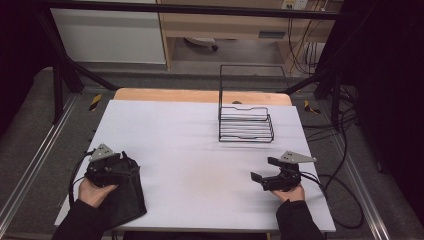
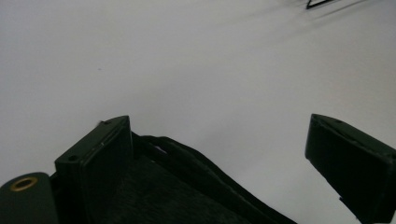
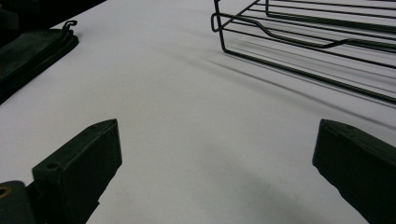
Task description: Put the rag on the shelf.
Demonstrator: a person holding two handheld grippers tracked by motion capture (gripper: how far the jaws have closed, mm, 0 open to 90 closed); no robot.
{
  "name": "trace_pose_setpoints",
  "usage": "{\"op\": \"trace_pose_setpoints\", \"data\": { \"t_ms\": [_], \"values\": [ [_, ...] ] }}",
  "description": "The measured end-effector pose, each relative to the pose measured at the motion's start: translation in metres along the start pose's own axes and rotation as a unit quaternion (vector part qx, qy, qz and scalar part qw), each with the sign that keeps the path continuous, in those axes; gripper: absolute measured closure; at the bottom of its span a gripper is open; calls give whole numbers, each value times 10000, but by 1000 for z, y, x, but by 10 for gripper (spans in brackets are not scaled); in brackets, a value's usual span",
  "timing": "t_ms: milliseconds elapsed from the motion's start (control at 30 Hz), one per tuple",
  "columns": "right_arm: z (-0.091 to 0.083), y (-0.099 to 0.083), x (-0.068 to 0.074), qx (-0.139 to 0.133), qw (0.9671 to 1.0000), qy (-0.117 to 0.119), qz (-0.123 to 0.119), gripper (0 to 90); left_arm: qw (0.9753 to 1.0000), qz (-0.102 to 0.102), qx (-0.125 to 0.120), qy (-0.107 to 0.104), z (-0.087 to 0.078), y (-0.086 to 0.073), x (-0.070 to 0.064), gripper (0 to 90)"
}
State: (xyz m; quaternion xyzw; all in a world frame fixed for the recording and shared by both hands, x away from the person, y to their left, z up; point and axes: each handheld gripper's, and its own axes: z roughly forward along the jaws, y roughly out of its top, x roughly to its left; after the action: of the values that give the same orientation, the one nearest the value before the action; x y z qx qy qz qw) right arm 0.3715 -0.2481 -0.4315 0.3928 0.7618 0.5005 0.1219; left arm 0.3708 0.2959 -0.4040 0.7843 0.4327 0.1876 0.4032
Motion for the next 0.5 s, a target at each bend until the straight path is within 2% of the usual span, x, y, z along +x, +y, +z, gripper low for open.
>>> {"op": "trace_pose_setpoints", "data": {
  "t_ms": [67, 100, 200, 233, 367, 433, 500],
  "values": [
    [1, 0, 0, 25, 10000, 4, -3, 19, 9999, -23, 58, 117, 0, 8, 3, 92],
    [2, 0, 0, 45, 10000, 1, -2, 19, 9996, -59, 102, 262, 2, 14, 7, 101],
    [2, 0, 0, 67, 10000, -11, -29, 19, 9993, -124, 199, 304, 8, 16, 11, 123],
    [2, 0, 0, 66, 10000, -14, -31, 19, 9985, -121, 369, 387, 15, 14, 16, 128],
    [1, 0, 0, 60, 10000, -8, -28, 19, 9963, -194, 696, 455, 31, 3, 26, 142],
    [2, -1, 0, 82, 10000, -5, -22, 19, 9944, -202, 936, 445, 38, -1, 31, 148],
    [3, -1, 0, 108, 9999, 0, -36, 19, 9931, -211, 1063, 450, 42, -4, 34, 164]
  ]
}}
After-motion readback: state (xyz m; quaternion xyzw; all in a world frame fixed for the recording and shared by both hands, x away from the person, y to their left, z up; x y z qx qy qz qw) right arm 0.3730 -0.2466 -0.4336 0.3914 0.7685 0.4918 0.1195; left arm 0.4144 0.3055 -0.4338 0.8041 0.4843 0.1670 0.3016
